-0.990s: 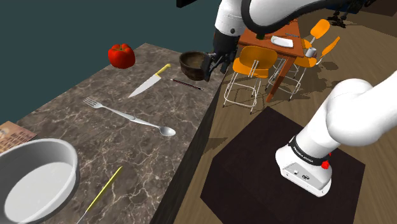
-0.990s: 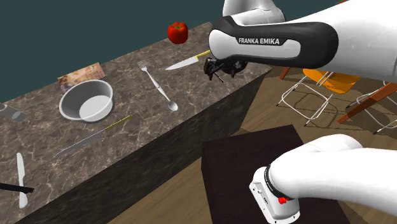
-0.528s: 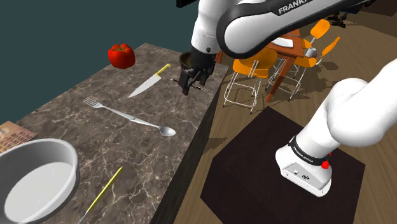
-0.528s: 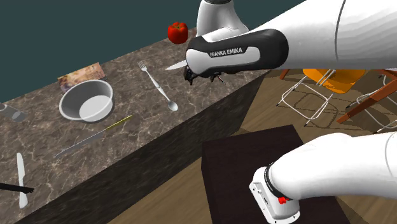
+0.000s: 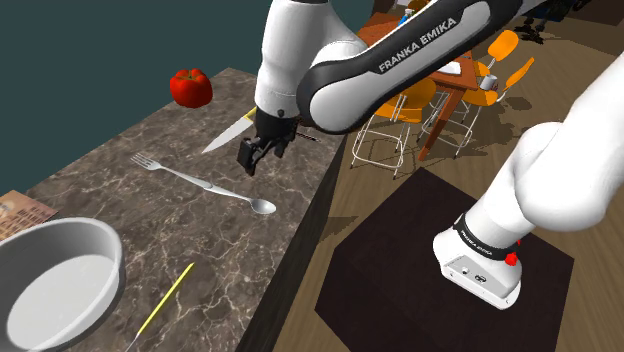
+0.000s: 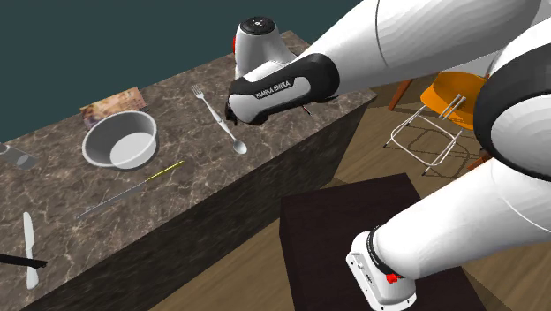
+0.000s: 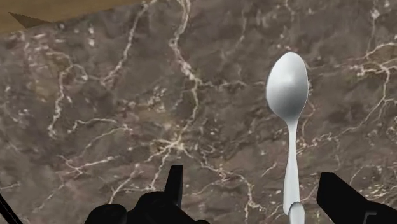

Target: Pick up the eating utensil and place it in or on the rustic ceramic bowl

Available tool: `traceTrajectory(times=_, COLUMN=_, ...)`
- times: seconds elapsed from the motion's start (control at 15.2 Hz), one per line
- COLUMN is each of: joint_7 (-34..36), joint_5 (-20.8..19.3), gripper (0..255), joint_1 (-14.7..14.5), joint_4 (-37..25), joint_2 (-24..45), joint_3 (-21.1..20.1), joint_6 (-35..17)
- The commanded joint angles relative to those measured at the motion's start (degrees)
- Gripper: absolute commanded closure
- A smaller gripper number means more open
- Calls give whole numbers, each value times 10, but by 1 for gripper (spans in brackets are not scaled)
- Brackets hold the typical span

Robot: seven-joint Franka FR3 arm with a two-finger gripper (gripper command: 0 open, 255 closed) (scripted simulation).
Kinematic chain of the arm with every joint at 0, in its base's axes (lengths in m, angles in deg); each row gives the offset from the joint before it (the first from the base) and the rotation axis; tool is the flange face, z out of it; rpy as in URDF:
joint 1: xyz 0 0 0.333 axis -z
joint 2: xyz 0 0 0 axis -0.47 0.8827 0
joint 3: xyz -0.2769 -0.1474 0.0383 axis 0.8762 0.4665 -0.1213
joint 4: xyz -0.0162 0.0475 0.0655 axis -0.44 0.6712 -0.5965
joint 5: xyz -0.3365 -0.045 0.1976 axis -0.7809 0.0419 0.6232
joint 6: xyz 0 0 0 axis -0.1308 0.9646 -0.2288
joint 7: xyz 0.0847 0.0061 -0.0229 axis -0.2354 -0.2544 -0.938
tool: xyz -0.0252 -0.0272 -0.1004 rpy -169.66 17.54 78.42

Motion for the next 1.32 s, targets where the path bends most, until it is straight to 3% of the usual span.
traceTrajectory(times=0.0, joint_7=21, joint_5=-23, gripper=0, joint_1=-7, joint_4=-23, joint_2=36, joint_3=-9, joint_6=-20)
traceTrajectory(times=0.26, joint_7=69, joint_5=-82, gripper=0, joint_1=-32, joint_4=-79, joint_2=112, joint_3=-14, joint_6=-50)
traceTrajectory(times=0.79, joint_7=101, joint_5=-127, gripper=0, joint_1=-51, joint_4=-94, joint_2=174, joint_3=6, joint_6=-93)
traceTrajectory(times=1.25, joint_7=101, joint_5=-127, gripper=0, joint_1=-51, joint_4=-94, joint_2=174, joint_3=6, joint_6=-93)
